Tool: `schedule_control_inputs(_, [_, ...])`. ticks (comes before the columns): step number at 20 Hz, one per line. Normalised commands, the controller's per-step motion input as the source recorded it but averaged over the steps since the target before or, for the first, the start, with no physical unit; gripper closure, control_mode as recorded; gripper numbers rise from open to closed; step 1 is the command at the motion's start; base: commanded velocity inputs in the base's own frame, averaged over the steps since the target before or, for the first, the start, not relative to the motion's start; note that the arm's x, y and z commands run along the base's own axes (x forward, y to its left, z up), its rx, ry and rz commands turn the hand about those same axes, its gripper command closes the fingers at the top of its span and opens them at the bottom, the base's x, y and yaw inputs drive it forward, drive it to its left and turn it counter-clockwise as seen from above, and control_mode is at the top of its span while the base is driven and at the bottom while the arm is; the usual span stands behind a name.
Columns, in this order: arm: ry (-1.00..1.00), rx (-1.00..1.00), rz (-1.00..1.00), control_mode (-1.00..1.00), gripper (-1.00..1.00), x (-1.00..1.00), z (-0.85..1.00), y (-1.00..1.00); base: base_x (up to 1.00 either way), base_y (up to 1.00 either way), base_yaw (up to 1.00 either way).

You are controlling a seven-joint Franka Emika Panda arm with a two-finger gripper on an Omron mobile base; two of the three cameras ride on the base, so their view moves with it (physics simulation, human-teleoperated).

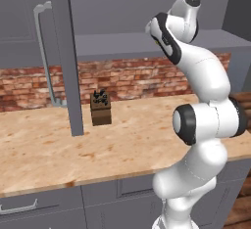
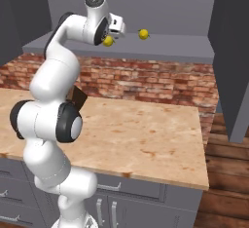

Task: Pick the lemons from the cabinet and place them in one bowl. Pick the carrot from the sink and place it in the other bowl.

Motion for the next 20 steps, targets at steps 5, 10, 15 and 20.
schedule_control_inputs(5, [0.08,0.00,0.00,-1.00,-1.00,0.09,-0.11,-0.14,0.00,0.00,0.00])
schedule_control_inputs(10, [0.05,0.00,0.00,-1.00,-1.00,0.18,0.00,0.00,0.00,0.00,0.00])
schedule_control_inputs(15, [0.00,0.00,0.00,-1.00,-1.00,0.00,0.00,0.08,0.00,0.00,0.00])
schedule_control_inputs(20, [0.00,0.00,0.00,-1.00,-1.00,-0.17,0.00,0.12,0.00,0.00,0.00])
